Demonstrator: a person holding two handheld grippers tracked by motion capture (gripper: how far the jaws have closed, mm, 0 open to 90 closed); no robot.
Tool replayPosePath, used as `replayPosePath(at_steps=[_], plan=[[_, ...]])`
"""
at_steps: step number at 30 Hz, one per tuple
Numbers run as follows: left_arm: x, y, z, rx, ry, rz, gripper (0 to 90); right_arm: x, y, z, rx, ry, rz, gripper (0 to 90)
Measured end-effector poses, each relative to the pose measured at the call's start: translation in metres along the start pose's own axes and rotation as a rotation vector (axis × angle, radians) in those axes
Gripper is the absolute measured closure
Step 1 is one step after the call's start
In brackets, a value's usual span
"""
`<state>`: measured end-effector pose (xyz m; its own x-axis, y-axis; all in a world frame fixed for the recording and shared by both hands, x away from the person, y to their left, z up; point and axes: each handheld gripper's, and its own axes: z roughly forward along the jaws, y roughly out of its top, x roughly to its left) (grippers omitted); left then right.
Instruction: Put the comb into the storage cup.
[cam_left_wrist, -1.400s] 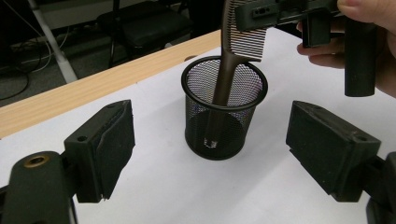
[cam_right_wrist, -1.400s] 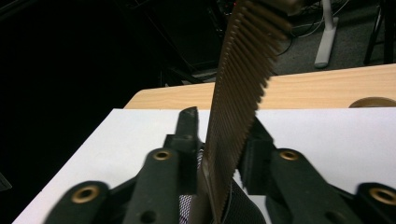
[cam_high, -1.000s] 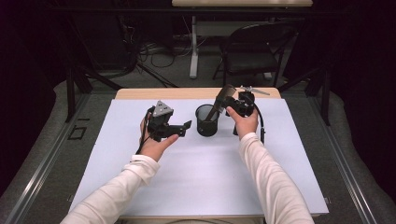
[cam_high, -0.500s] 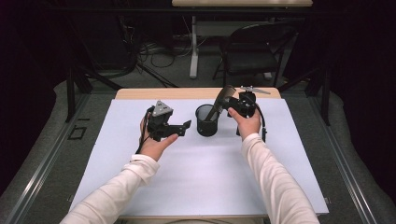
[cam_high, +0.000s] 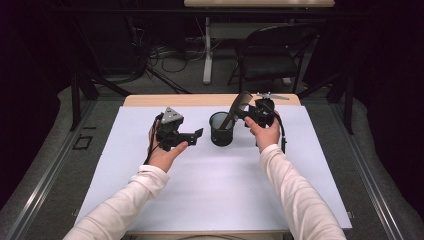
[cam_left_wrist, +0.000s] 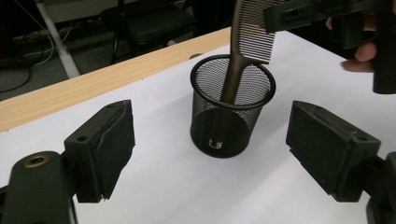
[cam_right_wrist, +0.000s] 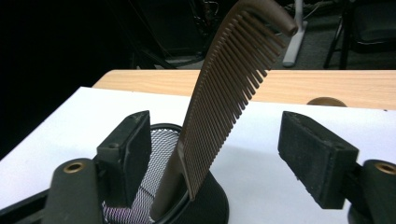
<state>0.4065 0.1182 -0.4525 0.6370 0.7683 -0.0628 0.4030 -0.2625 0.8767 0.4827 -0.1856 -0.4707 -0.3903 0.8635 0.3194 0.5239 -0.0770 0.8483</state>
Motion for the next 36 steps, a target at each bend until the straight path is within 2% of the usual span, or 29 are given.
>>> replayPosePath(at_steps=[3,6,9,11,13,15,17,23,27,29,36], plan=[[0.002,0.0,-0.001,0.007,0.006,-0.008,15.6,0.002,-0.001,-0.003,-0.005,-0.032,-0.017,16.3],[0.004,0.0,-0.002,0.006,0.005,-0.017,15.5,0.003,-0.002,-0.007,-0.016,-0.053,-0.023,14.6],[0.005,0.0,-0.004,-0.002,-0.002,-0.03,15.5,0.003,-0.003,-0.012,-0.027,-0.049,-0.021,12.6],[0.006,0.0,-0.005,0.004,0.006,-0.023,15.5,0.004,-0.003,-0.016,-0.042,-0.039,-0.033,9.7],[0.007,-0.001,-0.006,-0.006,0.001,-0.038,15.5,0.004,-0.003,-0.018,-0.048,-0.028,-0.037,8.8],[0.008,-0.001,-0.007,-0.01,-0.002,-0.041,15.4,0.007,-0.004,-0.023,-0.049,-0.068,-0.086,5.5],[0.009,-0.002,-0.009,-0.01,-0.004,-0.04,15.0,0.01,-0.007,-0.028,-0.052,-0.079,-0.119,5.2],[0.012,-0.004,-0.011,0.0,-0.017,-0.03,9.2,0.015,-0.01,-0.039,-0.053,-0.04,-0.13,0.0],[0.014,-0.006,-0.013,0.008,-0.013,-0.019,5.1,0.019,-0.011,-0.044,-0.059,-0.038,-0.149,0.0],[0.015,-0.006,-0.015,0.011,-0.027,-0.013,2.4,0.021,-0.012,-0.048,-0.063,-0.031,-0.16,0.0],[0.016,-0.006,-0.019,0.008,-0.041,-0.02,0.3,0.022,-0.013,-0.055,-0.07,-0.026,-0.168,0.0]])
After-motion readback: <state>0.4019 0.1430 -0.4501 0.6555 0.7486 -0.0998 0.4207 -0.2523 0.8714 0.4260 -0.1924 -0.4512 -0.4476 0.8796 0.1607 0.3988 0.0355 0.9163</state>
